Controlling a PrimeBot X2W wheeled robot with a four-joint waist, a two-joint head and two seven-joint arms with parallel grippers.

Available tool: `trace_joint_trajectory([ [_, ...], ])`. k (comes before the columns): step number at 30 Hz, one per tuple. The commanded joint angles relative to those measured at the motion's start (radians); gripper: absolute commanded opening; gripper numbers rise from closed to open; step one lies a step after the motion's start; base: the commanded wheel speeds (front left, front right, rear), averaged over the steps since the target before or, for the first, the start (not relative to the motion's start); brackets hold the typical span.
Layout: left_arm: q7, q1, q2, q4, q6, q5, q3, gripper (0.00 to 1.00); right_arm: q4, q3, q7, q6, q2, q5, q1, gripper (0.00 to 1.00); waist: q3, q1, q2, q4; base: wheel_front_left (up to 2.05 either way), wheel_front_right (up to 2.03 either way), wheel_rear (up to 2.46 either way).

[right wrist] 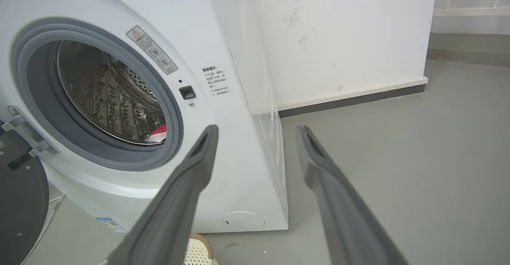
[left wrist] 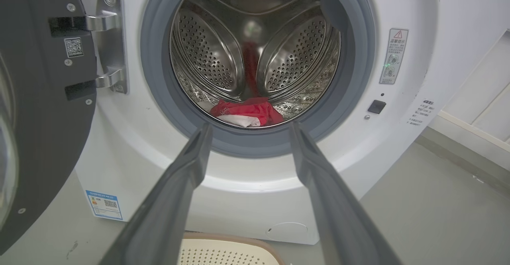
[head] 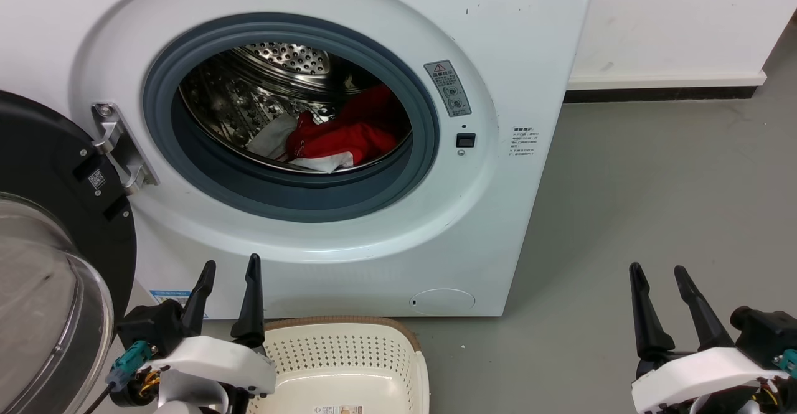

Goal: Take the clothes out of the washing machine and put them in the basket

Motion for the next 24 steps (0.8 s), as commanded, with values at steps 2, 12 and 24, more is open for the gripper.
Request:
trace_joint_trajectory([
  [2, -0.012, -0.021, 0.006, -0.007, 0.007, 0.033, -0.004, 1.00, -0.017, 0.002, -0.007, 0.000, -0.004, -0.039, 0.008, 1.00, 0.000, 0.0000, -0.0001, 0.001, 0.00, 0.00, 0.00],
  [12, -0.034, -0.023, 0.012, -0.008, 0.019, 0.118, -0.014, 1.00, -0.028, 0.007, -0.019, 0.000, -0.004, -0.126, 0.011, 1.00, 0.000, 0.0000, -0.0001, 0.001, 0.00, 0.00, 0.00],
  [24, -0.060, -0.023, 0.010, 0.005, 0.027, 0.205, -0.020, 1.00, -0.032, 0.009, -0.034, 0.000, -0.004, -0.217, 0.017, 1.00, -0.005, 0.0000, -0.0001, 0.003, 0.00, 0.00, 0.00],
])
